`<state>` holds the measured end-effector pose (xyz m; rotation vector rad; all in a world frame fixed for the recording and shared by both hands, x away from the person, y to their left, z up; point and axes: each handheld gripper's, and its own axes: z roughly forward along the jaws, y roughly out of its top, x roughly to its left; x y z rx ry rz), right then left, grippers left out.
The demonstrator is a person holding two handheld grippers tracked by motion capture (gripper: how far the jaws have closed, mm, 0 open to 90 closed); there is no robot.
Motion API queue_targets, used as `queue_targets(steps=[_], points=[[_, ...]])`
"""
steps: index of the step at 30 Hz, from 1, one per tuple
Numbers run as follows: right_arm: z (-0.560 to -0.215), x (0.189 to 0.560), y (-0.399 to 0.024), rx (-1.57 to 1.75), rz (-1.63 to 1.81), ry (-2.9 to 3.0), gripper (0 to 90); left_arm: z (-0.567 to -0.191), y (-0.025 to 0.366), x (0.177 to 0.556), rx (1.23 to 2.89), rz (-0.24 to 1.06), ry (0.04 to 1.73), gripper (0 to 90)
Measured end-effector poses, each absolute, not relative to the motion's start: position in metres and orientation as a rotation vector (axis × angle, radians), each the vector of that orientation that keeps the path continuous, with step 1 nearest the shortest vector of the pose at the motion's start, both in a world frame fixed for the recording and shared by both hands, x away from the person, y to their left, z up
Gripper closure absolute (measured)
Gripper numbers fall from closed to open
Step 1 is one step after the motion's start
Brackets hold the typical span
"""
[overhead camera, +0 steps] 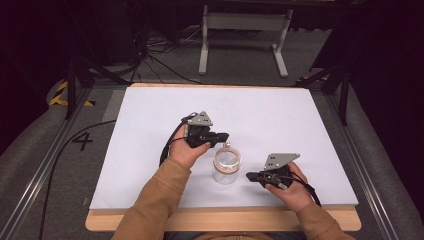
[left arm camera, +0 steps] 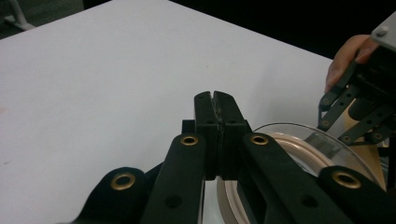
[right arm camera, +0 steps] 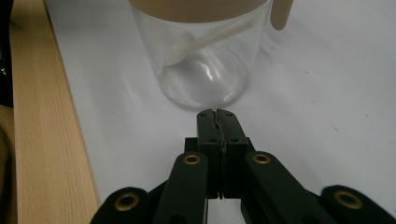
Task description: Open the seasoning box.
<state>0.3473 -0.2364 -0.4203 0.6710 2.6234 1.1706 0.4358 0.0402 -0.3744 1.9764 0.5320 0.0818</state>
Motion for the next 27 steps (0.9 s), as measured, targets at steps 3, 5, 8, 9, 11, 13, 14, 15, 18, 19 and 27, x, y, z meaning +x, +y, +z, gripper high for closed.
queue_targets(steps=[3, 5, 8, 9, 11, 13, 14, 15, 18, 19, 27], points=[[-0.421, 0.345, -0.237, 0.677, 1.175, 2.626, 90.0, -0.376, 0.039, 0.438, 1.973, 0.072, 0.538, 89.7], [-0.42, 0.345, -0.238, 0.688, 1.184, 2.624, 90.0, -0.377, 0.04, 0.439, 1.972, 0.069, 0.541, 89.7], [-0.419, 0.345, -0.238, 0.689, 1.199, 2.617, 90.0, -0.377, 0.04, 0.439, 1.976, 0.062, 0.544, 89.8], [-0.418, 0.345, -0.238, 0.687, 1.209, 2.618, 90.0, -0.377, 0.04, 0.439, 1.977, 0.063, 0.542, 89.9], [-0.416, 0.344, -0.236, 0.687, 1.227, 2.619, 90.0, -0.376, 0.041, 0.439, 1.98, 0.046, 0.53, 89.8], [-0.415, 0.344, -0.235, 0.688, 1.236, 2.627, 90.0, -0.377, 0.04, 0.438, 1.971, 0.049, 0.534, 89.4], [-0.413, 0.344, -0.233, 0.687, 1.256, 2.632, 90.0, -0.376, 0.039, 0.438, 1.977, 0.059, 0.529, 89.4], [-0.41, 0.344, -0.232, 0.685, 1.282, 2.631, 90.0, -0.375, 0.04, 0.437, 1.988, 0.058, 0.531, 89.5], [-0.404, 0.343, -0.227, 0.666, 1.312, 2.626, 90.0, -0.377, 0.039, 0.438, 1.971, 0.053, 0.532, 89.5], [-0.403, 0.342, -0.225, 0.657, 1.322, 2.624, 90.0, -0.377, 0.04, 0.438, 1.976, 0.048, 0.532, 89.5], [-0.394, 0.341, -0.216, 0.643, 1.372, 2.611, 90.0, -0.377, 0.04, 0.439, 1.971, 0.042, 0.534, 89.6]])
